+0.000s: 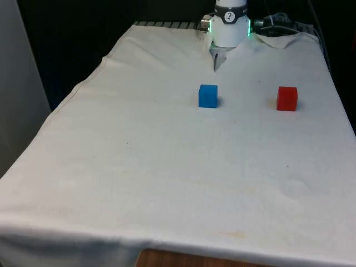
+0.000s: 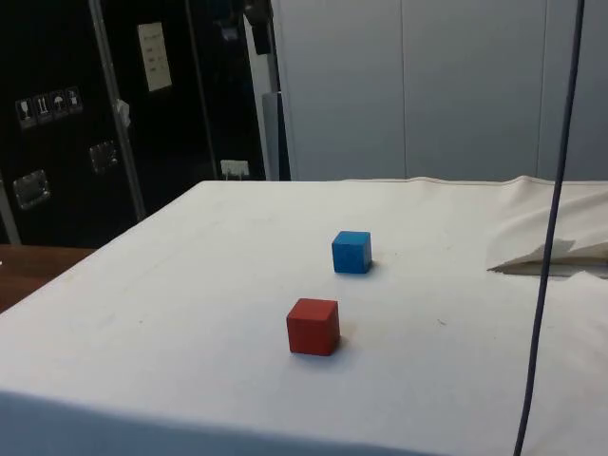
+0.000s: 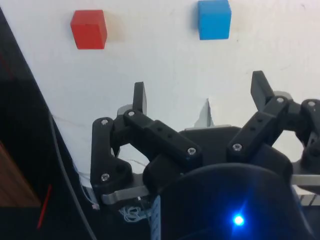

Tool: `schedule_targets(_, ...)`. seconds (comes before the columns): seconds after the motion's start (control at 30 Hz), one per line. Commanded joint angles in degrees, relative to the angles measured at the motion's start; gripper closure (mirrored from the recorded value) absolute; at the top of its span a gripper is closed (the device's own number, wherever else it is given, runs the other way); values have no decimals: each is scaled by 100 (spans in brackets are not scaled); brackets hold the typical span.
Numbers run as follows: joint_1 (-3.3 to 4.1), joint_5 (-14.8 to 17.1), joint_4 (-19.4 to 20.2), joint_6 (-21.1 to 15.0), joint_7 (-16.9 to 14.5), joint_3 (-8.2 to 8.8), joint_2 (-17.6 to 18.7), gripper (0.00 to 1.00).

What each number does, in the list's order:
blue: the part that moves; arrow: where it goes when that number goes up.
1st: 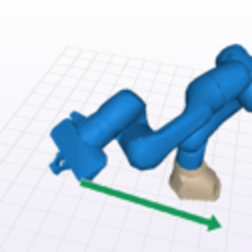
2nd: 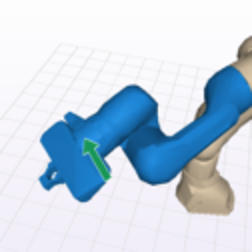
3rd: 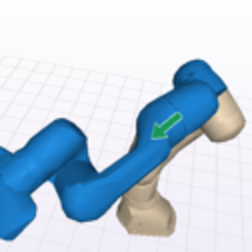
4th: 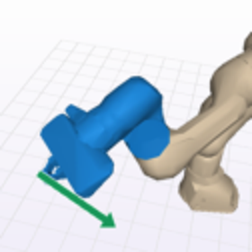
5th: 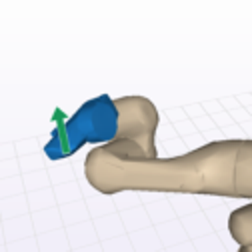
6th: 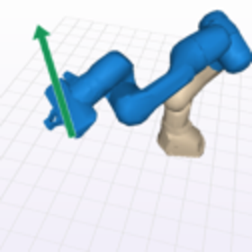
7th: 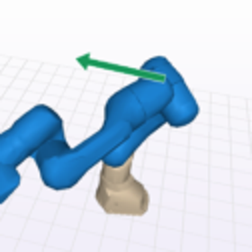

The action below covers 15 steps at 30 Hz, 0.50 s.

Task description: Stack the two cubes.

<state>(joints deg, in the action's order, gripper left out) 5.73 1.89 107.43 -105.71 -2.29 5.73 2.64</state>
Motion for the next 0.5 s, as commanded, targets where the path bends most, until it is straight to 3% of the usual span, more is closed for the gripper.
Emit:
schedule_targets(0.0,6,-6,34,-6,11,-17,-11,0)
schedule_targets(0.03,40,-74,178,-115,92,-46,-92,0)
schedule_targets(0.27,57,-218,802,-453,281,-212,-372,0)
schedule_targets(0.33,34,-149,710,-350,201,-189,-321,0)
schedule_targets(0.47,57,-332,1169,-653,413,-309,-527,0)
